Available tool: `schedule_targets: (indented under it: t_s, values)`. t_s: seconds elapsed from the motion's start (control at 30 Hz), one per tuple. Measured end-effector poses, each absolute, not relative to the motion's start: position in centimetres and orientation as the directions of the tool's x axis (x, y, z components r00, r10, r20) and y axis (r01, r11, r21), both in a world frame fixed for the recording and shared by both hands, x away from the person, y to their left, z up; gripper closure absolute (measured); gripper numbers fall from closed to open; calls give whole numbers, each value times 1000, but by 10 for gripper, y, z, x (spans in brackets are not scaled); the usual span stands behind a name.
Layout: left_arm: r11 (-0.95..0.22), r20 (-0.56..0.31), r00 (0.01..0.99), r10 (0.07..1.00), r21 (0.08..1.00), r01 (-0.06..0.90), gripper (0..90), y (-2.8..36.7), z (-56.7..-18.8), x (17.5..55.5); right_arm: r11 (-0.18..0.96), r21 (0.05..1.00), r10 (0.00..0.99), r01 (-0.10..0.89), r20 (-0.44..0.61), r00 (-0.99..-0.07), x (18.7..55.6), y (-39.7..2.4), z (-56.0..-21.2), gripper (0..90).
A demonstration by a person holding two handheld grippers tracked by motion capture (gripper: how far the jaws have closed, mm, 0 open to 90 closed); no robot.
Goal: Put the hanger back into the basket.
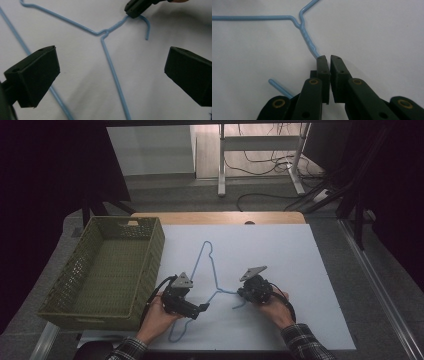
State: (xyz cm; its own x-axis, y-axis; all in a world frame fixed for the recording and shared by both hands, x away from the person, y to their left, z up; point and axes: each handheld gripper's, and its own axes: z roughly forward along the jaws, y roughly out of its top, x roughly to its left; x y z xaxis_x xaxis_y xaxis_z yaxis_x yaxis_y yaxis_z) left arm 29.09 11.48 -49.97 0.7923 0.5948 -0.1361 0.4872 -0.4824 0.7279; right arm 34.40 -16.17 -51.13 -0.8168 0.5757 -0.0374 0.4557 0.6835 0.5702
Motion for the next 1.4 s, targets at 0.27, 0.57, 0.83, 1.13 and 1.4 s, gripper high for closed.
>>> schedule_targets:
  t_s: [0.27, 0.57, 0.83, 1.13, 1.4]
  values:
    - [-506, -140, 776, 615, 685, 524, 131, 109, -498, 294, 685, 592, 559, 426, -52, -827, 339, -158, -499, 864]
    - [-540, -180, 771, 611, 618, 571, 434, 96, -514, 316, 666, 619, 557, 417, -39, -830, 337, -159, -489, 866]
    - [-560, -207, 780, 591, 591, 581, 598, 89, -521, 324, 660, 632, 554, 406, -45, -831, 334, -159, -481, 866]
    - [-558, -263, 768, 584, 557, 615, 781, 85, -524, 331, 664, 633, 543, 397, -44, -838, 332, -157, -480, 867]
    - [-471, -368, 706, 605, 549, 690, 864, 97, -525, 337, 646, 657, 530, 389, -18, -848, 329, -156, -475, 809]
